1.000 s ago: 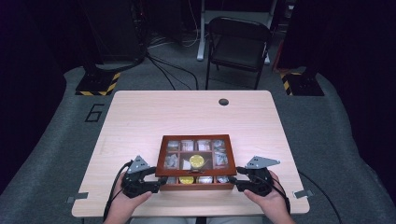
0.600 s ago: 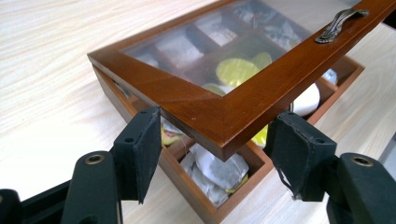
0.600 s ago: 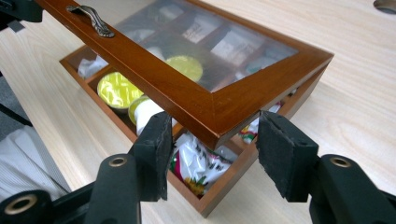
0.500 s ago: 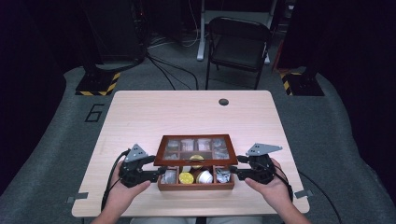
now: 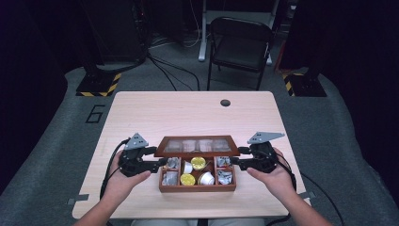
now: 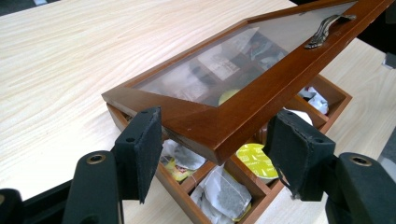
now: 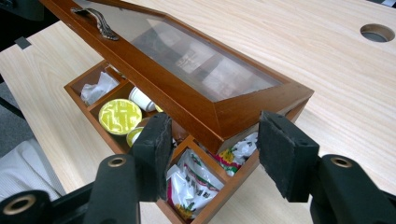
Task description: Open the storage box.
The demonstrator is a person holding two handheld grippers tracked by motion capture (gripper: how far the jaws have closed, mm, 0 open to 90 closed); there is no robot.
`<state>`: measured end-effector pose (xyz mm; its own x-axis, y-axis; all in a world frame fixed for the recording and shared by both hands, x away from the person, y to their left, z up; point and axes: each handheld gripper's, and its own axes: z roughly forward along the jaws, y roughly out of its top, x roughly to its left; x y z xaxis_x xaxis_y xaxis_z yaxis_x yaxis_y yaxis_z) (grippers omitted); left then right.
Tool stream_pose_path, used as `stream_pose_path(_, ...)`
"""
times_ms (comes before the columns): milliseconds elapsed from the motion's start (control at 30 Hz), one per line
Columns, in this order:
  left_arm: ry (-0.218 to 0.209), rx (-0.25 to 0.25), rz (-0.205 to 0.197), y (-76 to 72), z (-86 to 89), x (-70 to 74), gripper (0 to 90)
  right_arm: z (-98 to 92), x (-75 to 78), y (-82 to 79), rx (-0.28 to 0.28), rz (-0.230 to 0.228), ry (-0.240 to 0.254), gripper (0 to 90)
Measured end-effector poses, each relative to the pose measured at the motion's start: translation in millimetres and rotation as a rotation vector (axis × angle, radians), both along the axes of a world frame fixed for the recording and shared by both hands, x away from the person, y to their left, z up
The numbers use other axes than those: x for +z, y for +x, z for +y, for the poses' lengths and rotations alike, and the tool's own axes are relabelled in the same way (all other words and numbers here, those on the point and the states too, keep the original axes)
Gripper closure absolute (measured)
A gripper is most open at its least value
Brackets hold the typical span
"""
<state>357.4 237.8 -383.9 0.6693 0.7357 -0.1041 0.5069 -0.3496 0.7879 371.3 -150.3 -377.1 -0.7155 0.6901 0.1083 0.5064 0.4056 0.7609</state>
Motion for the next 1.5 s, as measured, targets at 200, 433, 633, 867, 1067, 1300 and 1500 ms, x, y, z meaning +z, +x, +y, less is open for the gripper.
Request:
stream_pose_path(200, -0.001, -0.007, 0.005, 10.3, 0.7, 10.1, 37.7, -0.2, 8.9, 9.2, -0.001, 0.016, 0.005, 45.4)
stream_pose_path(433, 0.004, -0.012, -0.011, 20.8, 0.1, 20.2, 38.8, 0.3, 18.4, 21.0, 0.001, 0.020, 0.014, 45.5)
stream_pose_path(633, -0.023, -0.002, -0.003, 31.2, 1.7, 26.8, 39.2, 0.2, 25.8, 31.8, -0.009, 0.032, 0.039, 45.5)
stream_pose_path(867, -0.047, 0.014, 0.001, 43.2, 3.0, 32.5, 39.5, 0.0, 33.1, 43.9, -0.024, 0.048, 0.064, 45.8)
stream_pose_path(1067, -0.043, 0.022, 0.001, 52.5, 2.3, 36.3, 39.9, 1.6, 38.3, 52.0, -0.036, 0.043, 0.064, 45.6)
stream_pose_path(1300, -0.046, 0.031, -0.014, 64.5, 0.4, 39.7, 40.0, 3.3, 42.5, 63.1, -0.057, 0.050, 0.082, 44.9)
stream_pose_path(1500, -0.063, 0.042, -0.009, 75.0, -0.1, 42.8, 40.7, 4.8, 45.7, 74.7, -0.062, 0.039, 0.085, 44.6)
